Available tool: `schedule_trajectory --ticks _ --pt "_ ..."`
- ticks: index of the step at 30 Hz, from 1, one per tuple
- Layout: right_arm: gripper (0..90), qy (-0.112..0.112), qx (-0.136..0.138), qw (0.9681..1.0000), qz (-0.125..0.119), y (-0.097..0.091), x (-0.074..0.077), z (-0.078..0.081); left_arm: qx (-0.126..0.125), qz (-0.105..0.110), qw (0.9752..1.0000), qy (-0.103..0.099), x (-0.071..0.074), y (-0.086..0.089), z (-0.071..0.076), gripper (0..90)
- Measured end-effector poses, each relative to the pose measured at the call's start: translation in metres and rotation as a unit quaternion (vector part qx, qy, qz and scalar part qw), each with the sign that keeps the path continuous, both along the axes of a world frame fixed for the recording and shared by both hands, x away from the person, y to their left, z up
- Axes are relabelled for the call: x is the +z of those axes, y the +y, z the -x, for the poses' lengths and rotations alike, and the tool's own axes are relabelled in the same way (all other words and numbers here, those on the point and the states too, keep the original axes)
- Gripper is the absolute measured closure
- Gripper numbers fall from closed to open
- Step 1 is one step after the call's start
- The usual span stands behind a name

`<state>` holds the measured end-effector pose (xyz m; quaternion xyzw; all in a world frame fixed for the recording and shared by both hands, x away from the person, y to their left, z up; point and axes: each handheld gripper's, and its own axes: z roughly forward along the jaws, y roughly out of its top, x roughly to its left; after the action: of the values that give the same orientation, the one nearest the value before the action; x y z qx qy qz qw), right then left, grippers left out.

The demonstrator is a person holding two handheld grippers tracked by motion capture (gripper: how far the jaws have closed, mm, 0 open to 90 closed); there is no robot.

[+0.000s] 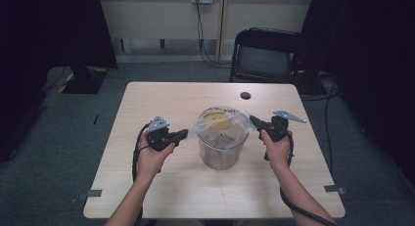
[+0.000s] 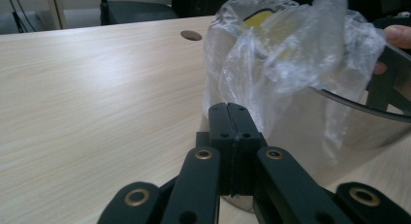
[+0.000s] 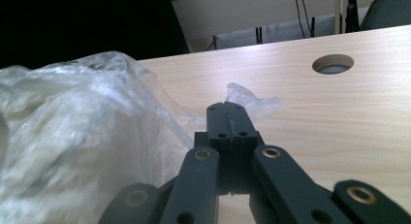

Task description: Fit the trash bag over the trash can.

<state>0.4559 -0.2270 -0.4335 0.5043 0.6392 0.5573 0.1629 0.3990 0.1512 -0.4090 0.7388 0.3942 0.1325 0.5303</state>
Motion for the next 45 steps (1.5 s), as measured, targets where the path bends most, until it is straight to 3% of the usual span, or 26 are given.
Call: schedule_trajectory --ticks 2,6,11,16,21,24,29,32,39,45 --pt "90.0 -0.006 -0.002 1.0000 0.002 -0.001 0.000 0.004 -0.005 0.000 1.0000 -0.003 0.002 -0.002 0.003 90.0" --pt "90.0 -0.022 -0.011 0.9993 -0.028 -0.010 0.010 0.013 -0.008 0.007 0.9999 -0.012 0.007 -0.002 0.009 90.0" --pt "90.0 -0.045 -0.009 0.9985 -0.030 -0.019 0.021 0.032 -0.013 -0.007 0.9998 -0.012 0.002 -0.006 0.014 90.0" --pt "90.0 -0.044 -0.003 0.9989 -0.017 -0.012 0.009 0.048 -0.015 -0.012 0.9997 -0.017 -0.002 -0.016 0.018 90.0" --pt "90.0 -0.038 0.022 0.9985 0.031 0.003 0.004 0.059 -0.016 -0.035 0.9989 -0.025 -0.008 -0.022 0.023 90.0" --pt "90.0 -0.033 0.023 0.9984 0.039 0.005 -0.002 0.060 -0.017 -0.038 0.9989 -0.022 -0.012 -0.024 0.023 90.0" --pt "90.0 -0.031 0.022 0.9984 0.043 0.005 -0.007 0.056 -0.017 -0.051 0.9980 -0.034 -0.010 -0.026 0.026 89.9" --pt "90.0 -0.027 0.022 0.9986 0.040 0.005 -0.011 0.054 -0.016 -0.058 0.9973 -0.042 -0.013 -0.026 0.027 89.9" --pt "90.0 -0.023 0.024 0.9991 0.026 0.004 -0.011 0.051 -0.026 -0.073 0.9966 -0.028 -0.020 -0.029 0.025 90.0" --pt "90.0 -0.022 0.028 0.9990 0.027 0.001 -0.011 0.050 -0.017 -0.087 0.9953 -0.039 -0.019 -0.029 0.025 90.0"
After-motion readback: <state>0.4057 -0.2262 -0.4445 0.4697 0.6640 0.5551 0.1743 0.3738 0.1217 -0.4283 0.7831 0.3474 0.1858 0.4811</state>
